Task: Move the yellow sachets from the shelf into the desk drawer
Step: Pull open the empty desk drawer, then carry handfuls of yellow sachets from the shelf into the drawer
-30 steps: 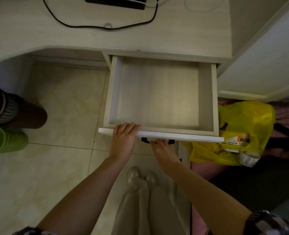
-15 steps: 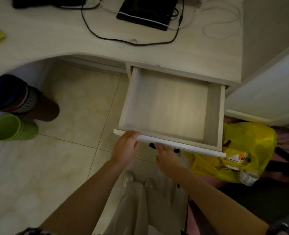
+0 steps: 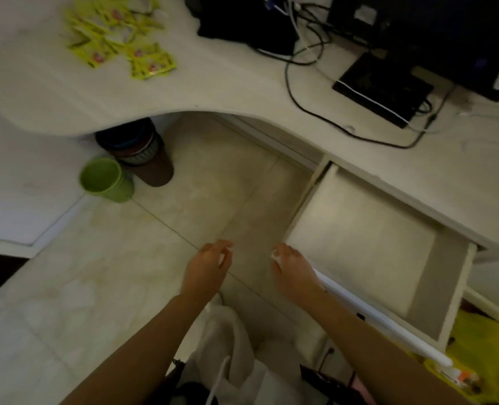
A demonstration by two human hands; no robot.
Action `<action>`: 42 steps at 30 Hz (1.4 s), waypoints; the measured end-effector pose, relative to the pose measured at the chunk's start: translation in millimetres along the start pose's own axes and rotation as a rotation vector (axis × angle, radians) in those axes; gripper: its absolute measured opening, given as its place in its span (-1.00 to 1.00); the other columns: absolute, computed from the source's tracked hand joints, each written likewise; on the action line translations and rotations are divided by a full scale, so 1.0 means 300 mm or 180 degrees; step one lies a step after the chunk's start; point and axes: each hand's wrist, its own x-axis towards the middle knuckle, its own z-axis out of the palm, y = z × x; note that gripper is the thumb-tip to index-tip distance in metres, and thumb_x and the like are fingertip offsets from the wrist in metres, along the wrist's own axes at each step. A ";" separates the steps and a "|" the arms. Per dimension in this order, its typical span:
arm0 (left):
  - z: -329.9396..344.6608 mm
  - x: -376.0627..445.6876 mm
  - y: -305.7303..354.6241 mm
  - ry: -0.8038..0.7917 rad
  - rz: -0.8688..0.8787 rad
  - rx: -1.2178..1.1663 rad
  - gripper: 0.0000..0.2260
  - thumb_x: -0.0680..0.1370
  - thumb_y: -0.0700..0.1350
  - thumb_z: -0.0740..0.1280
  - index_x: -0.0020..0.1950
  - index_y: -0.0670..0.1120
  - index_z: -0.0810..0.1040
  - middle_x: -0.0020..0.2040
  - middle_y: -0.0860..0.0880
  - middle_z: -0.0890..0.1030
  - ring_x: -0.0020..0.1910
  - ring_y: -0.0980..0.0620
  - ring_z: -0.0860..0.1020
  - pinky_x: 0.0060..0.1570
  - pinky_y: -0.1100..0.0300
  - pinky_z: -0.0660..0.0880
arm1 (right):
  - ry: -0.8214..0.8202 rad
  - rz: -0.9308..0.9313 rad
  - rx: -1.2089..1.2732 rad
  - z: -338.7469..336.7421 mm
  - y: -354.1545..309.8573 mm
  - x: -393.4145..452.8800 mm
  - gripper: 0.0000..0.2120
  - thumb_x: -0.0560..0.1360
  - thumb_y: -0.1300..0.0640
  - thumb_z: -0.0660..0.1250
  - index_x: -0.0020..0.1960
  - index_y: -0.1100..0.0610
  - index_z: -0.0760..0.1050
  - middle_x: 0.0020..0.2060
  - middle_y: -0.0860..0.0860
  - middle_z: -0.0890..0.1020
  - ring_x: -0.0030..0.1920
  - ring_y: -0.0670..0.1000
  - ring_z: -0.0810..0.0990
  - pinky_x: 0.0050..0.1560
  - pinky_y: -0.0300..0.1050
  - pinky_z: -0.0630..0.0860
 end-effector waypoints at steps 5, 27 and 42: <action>-0.184 0.018 -0.170 0.0376 -0.0494 -0.0270 -0.79 0.61 -0.06 0.23 0.21 0.00 0.53 0.03 -0.02 0.61 -0.07 0.05 0.56 -0.10 0.29 0.41 | 0.0012 -0.0092 -0.0043 -0.020 -0.257 0.140 -0.71 0.62 0.12 0.09 0.30 0.18 0.33 0.09 0.14 0.57 0.02 0.11 0.59 -0.04 -0.10 0.50; -0.781 0.838 -0.525 0.1175 -0.0980 -0.0522 -0.79 0.58 -0.07 0.28 0.18 -0.05 0.56 -0.05 -0.03 0.62 -0.07 0.02 0.57 -0.11 0.23 0.43 | 0.0220 -0.0820 0.0166 -0.255 -0.953 1.046 -0.63 0.59 0.13 0.19 0.36 0.21 0.36 0.22 0.15 0.53 0.23 0.12 0.49 0.19 -0.11 0.39; -0.982 1.395 -0.690 0.0920 -0.1204 -0.0561 -0.83 0.55 -0.08 0.31 0.12 -0.04 0.57 -0.12 0.05 0.56 -0.07 0.02 0.55 -0.09 0.15 0.47 | 0.0082 -0.1118 -0.0316 -0.480 -1.204 1.638 -0.67 0.54 0.13 0.23 0.30 0.14 0.41 0.22 0.12 0.51 0.22 0.16 0.48 0.17 0.05 0.48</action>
